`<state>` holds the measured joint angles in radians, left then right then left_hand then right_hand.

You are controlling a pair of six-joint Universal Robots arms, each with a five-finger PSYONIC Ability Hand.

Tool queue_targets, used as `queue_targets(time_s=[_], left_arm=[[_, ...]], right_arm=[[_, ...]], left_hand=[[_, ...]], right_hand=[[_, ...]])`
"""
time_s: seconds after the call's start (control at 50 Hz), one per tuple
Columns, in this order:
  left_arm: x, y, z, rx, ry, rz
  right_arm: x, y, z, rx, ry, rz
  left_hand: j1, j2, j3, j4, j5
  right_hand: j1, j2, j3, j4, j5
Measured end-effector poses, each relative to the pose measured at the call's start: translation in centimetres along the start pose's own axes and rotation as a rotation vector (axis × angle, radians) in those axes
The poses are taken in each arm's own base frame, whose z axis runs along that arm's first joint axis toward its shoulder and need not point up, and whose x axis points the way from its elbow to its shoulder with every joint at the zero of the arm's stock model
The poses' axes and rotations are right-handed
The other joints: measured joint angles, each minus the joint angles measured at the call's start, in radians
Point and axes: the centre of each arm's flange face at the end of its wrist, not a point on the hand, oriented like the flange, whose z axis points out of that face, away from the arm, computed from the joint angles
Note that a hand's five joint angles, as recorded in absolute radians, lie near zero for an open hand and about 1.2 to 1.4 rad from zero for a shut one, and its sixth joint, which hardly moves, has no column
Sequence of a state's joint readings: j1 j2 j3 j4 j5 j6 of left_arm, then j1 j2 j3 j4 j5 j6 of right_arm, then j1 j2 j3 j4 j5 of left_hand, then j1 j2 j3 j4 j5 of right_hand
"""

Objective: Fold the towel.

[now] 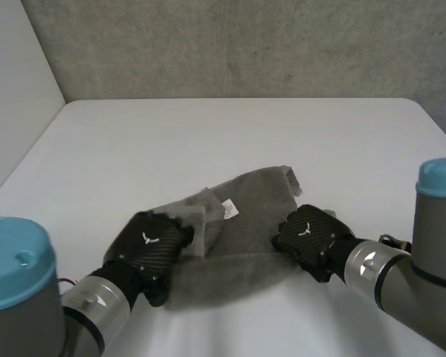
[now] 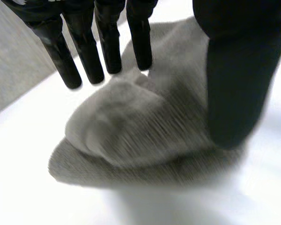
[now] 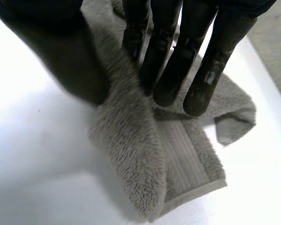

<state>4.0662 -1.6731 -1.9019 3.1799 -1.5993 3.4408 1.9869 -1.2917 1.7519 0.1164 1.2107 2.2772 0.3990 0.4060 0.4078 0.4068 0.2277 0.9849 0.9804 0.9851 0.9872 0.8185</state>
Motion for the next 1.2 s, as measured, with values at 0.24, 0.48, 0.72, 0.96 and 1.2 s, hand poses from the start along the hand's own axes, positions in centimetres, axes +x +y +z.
queue_targets(time_s=[0.24, 0.48, 0.72, 0.96, 1.2], left_arm=[[-2.3, -5.4, 1.1, 0.184, -0.068, -0.004], [-1.3, -3.7, 8.5, 0.067, 0.007, 0.034], [0.2, 0.0, 12.7, -0.098, 0.094, 0.277], [0.2, 1.0, 13.5, -0.123, 0.095, 0.350], [-1.0, -0.1, 12.9, -0.116, -0.011, 0.355]], right_arm=[[1.2, 0.2, -0.1, 0.101, 0.142, 0.140], [2.3, 2.0, 0.0, 0.040, 0.158, 0.242], [3.3, 3.8, -0.6, -0.044, 0.152, 0.300], [3.6, 4.2, -0.5, -0.054, 0.159, 0.311], [3.7, 4.9, 0.0, -0.071, 0.154, 0.314]], left_hand=[[-0.164, -0.174, -0.174, -0.172, -0.171], [-0.015, -0.023, -0.025, -0.025, -0.018], [0.047, 0.039, 0.038, 0.038, 0.043], [0.387, 0.392, 0.390, 0.384, 0.376], [0.568, 0.567, 0.564, 0.568, 0.562]], right_hand=[[-0.457, -0.441, -0.450, -0.447, -0.489], [-0.526, -0.509, -0.523, -0.527, -0.570], [-0.526, -0.509, -0.523, -0.527, -0.570], [-0.527, -0.509, -0.523, -0.527, -0.570], [-0.527, -0.509, -0.523, -0.527, -0.570]])
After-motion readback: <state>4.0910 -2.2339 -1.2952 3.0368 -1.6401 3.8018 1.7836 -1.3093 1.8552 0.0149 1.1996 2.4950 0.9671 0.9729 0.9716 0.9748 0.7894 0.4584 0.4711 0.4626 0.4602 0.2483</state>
